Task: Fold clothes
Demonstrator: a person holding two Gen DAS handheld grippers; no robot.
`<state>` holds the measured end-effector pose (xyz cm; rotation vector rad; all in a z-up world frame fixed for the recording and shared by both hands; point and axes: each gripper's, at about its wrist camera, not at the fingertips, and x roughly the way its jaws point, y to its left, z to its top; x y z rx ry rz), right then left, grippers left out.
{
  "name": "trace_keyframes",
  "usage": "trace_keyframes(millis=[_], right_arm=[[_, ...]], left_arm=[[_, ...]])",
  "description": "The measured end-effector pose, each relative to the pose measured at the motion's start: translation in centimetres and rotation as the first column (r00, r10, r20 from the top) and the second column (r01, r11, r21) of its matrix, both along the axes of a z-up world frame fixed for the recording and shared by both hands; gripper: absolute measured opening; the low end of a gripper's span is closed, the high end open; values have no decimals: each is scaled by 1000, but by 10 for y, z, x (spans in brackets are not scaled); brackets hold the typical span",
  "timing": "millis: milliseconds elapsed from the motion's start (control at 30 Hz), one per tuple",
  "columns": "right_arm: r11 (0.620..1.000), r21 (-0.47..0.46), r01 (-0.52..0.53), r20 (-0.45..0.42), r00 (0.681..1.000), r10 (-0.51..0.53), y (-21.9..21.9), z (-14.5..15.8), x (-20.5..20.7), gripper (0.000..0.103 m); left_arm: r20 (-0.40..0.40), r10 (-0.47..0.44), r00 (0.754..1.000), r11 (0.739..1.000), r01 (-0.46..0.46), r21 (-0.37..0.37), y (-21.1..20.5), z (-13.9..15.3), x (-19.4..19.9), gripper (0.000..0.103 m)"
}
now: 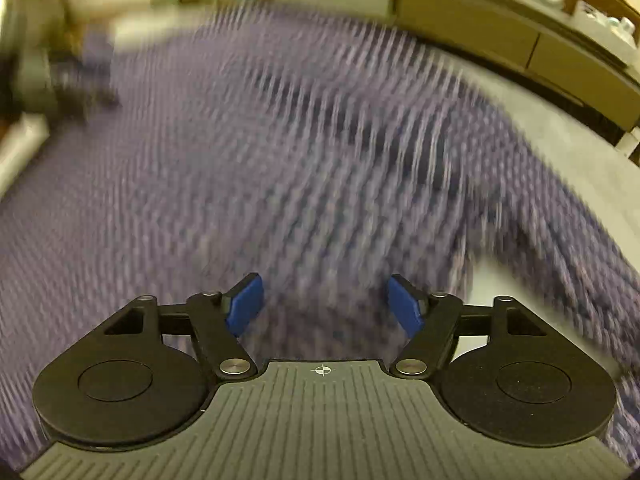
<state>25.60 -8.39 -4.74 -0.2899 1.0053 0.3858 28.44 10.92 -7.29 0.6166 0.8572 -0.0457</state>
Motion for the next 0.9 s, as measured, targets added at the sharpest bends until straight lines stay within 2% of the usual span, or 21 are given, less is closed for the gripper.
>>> trace_keyframes(millis=[67,100,233,333,433,467,500,533,567,600,767,900], right_arm=[[997,-79,2,-13,1000,-3,-5,-3,-19,77],[997,-70,17,-4,1000,-17,-7,1,-31,76],[996,5,84,43,996,-84,-18,19,-79,74],[976,217,34,24,999,-41,-24,36,-125,79],[960,279,4,-13,1000,0,-31,25,-158,81],[967,253,4,-17,1000,0,-29,18,-166,80],[977,215,-1,-19,1000,6,-25,10,-170,71],[984,177,-8,-21,1000,12,-20,2,-174,47],[989,143,-29,-11,999,31,-17,0,-179,34],[993,109,-52,1,999,53,-15,0,-185,4],[992,127,7,-39,999,-2,-35,7,-239,2],[990,111,85,-92,993,-75,-50,4,-272,3]], left_arm=[[-7,58,998,998,-58,1,10,3,-19,51],[-5,81,997,997,-81,0,15,6,-29,51],[34,63,997,994,-59,-90,12,34,-85,54],[69,5,998,988,6,-152,1,50,-131,62],[83,-47,995,980,62,-188,-12,54,-162,64],[84,-67,994,978,82,-193,-14,52,-174,64],[86,-86,993,975,102,-197,-17,50,-185,64],[87,-109,990,973,124,-194,-21,48,-195,64],[89,-131,987,972,146,-187,-25,46,-202,64],[91,-152,984,970,166,-180,-29,44,-208,64],[108,-245,963,958,258,-126,-36,37,-250,69],[76,-308,948,947,313,-77,-46,24,-264,71]])
